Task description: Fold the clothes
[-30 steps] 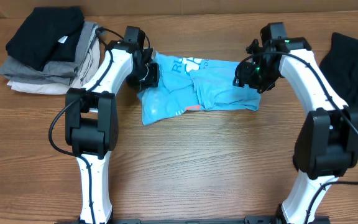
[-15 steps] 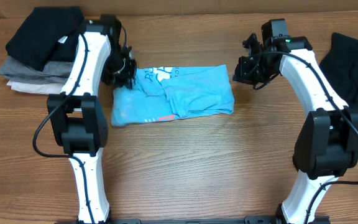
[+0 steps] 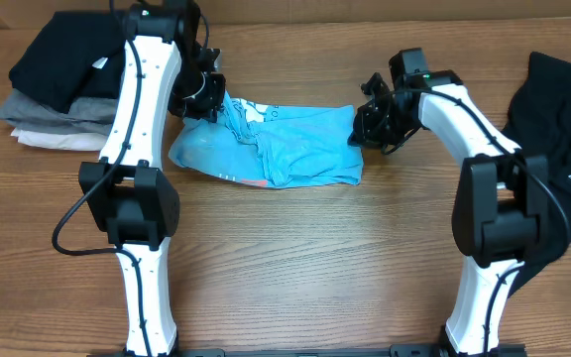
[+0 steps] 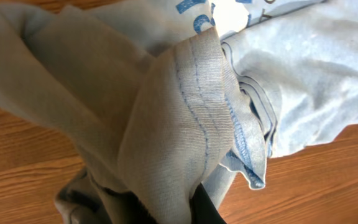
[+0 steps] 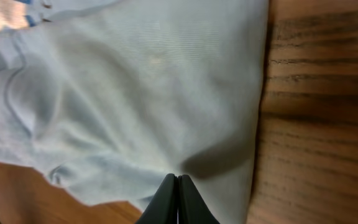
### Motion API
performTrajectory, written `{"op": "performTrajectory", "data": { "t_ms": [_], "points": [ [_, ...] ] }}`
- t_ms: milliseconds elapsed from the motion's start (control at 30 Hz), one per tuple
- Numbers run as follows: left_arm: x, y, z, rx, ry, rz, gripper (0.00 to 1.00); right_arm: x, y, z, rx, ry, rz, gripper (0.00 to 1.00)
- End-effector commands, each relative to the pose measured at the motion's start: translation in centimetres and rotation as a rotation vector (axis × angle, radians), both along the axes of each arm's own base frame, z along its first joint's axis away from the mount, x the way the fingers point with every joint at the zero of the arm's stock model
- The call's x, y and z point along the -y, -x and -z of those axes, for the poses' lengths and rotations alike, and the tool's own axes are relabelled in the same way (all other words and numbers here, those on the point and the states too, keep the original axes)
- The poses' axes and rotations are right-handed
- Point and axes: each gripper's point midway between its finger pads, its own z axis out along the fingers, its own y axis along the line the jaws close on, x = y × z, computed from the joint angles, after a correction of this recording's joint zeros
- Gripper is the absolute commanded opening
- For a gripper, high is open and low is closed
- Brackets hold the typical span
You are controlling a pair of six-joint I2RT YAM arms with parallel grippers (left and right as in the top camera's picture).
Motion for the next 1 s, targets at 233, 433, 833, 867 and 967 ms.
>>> {"op": "performTrajectory", "data": {
  "t_ms": [233,433,833,867,967],
  "points": [
    [6.9,0.7,-3.4,0.07,0.059,0.067,0.04,0.0,1.1,5.3,-0.126,0.001,0.014,0.04],
    [12.5,1.8,-2.6,0.091,0.057,0.139,0.04,0.0,1.0,5.4,-0.124,0.001,0.014,0.04],
    [19.7,3.1,2.8,0.048,0.046,0.176,0.04,-0.2,1.1,5.3,-0.128,-0.018,0.012,0.04],
    [20.2,3.2,3.4,0.042,0.045,0.18,0.04,-0.3,1.1,5.3,-0.128,-0.019,0.012,0.04],
    [21.7,3.4,5.2,0.032,0.046,0.19,0.05,-0.3,1.1,5.2,-0.129,-0.022,0.012,0.04]
  ]
}}
